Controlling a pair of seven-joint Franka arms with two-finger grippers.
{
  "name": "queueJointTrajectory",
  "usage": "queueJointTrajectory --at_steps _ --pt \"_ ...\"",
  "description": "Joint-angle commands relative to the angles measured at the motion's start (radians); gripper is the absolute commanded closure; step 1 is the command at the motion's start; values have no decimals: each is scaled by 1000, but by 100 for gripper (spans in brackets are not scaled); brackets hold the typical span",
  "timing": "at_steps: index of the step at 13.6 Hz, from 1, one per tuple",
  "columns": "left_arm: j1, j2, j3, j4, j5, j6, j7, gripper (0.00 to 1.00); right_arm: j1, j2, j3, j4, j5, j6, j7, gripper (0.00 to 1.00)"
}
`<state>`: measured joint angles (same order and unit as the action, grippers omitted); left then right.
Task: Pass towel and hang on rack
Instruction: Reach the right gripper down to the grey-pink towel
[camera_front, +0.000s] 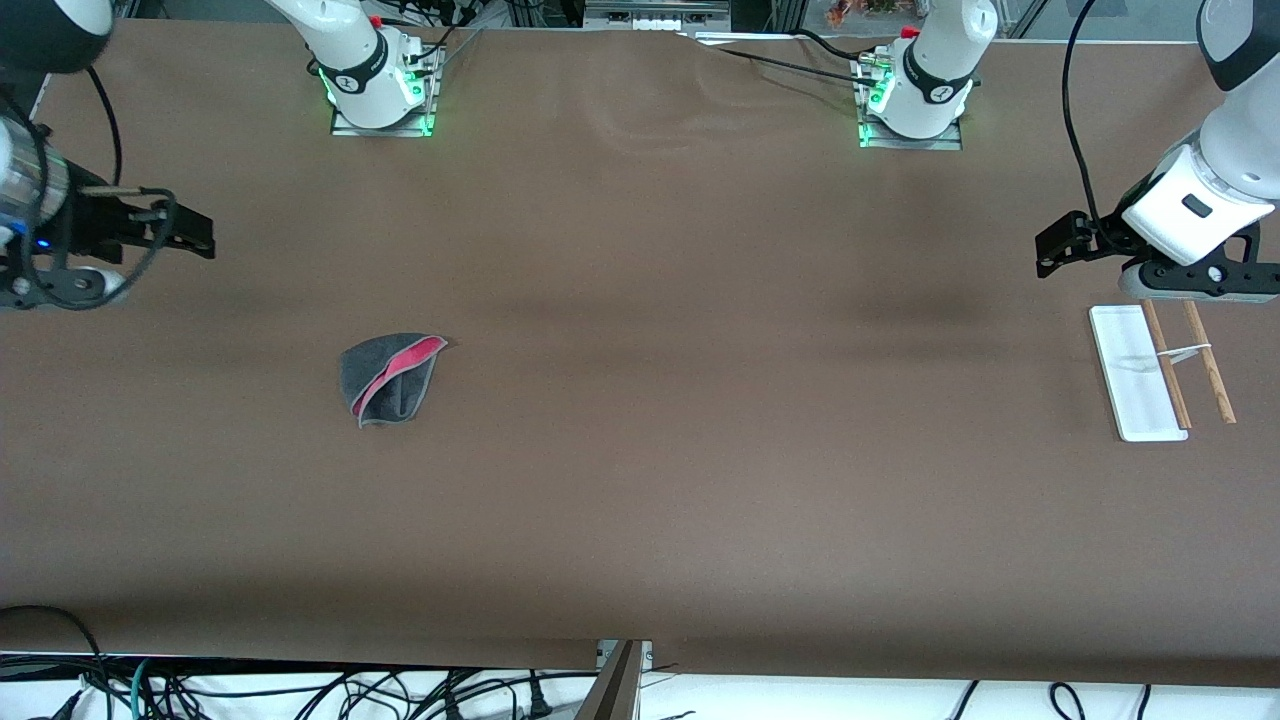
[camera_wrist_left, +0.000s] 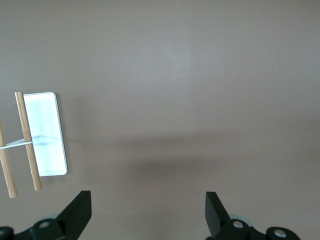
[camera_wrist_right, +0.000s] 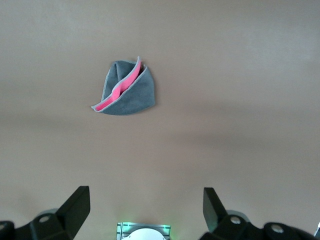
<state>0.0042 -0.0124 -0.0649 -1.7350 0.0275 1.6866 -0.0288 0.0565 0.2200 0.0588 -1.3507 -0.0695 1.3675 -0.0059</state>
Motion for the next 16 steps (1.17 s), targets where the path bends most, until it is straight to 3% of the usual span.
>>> queueJointTrajectory --at_steps 1,8,13,16 --pt "4 2 -4 19 -5 -16 1 0 37 39 3 2 -13 16 7 0" --pt "5 2 -3 17 -5 -16 3 0 166 215 4 -24 16 249 52 0" --pt "5 2 -1 17 -5 -16 4 0 171 229 51 -319 17 634 131 0" --pt "7 0 1 17 -5 -19 7 0 186 248 76 -433 8 754 182 0"
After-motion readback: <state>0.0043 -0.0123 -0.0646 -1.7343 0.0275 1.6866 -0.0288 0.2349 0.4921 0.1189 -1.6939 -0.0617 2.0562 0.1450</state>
